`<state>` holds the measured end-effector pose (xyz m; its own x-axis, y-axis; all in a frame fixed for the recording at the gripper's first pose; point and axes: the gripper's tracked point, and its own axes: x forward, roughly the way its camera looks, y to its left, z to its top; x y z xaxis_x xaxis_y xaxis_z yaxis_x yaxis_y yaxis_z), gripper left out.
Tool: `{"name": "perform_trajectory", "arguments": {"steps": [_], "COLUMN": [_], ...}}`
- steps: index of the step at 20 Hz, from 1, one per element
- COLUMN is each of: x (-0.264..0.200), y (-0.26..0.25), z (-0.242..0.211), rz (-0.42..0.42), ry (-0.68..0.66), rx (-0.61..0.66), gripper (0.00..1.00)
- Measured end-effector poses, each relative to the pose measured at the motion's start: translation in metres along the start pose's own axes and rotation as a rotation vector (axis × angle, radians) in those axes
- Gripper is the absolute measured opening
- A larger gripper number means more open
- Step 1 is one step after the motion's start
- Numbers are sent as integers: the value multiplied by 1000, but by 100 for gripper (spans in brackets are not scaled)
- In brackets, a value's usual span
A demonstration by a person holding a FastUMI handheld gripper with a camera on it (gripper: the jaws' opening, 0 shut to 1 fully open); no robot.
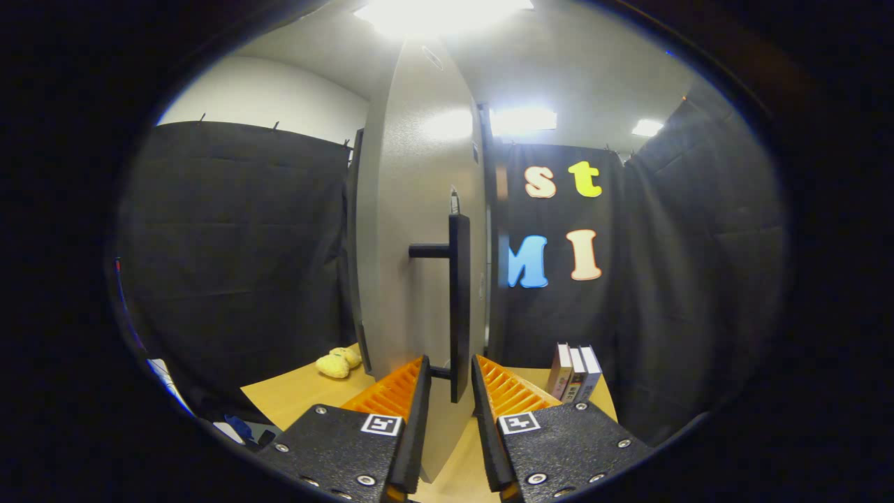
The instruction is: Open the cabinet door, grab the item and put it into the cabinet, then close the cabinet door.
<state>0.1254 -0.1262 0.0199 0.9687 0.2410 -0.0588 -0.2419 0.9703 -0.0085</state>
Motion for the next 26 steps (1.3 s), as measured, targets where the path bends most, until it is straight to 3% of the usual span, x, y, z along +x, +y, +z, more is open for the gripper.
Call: {"name": "perform_trajectory", "arguments": {"steps": [4, 5, 7, 9, 13, 19, 23, 26], "x": [-6, -8, -18, -30, -49, -42, -23, -2], "y": [-18, -21, -18, -7, 36, 107, 159, 196], "z": [-7, -14, -26, -56, -163, -318, -391, -419], "rz": [-152, -193, -261, -320, -344, -318, -256, -193], "ry": [-13, -15, -41, -44, 64, 230, 280, 294], "rx": [59, 46, -2, -60, -65, 81, 110, 105], "gripper": [62, 73, 83, 83, 85, 86, 86, 86]}}
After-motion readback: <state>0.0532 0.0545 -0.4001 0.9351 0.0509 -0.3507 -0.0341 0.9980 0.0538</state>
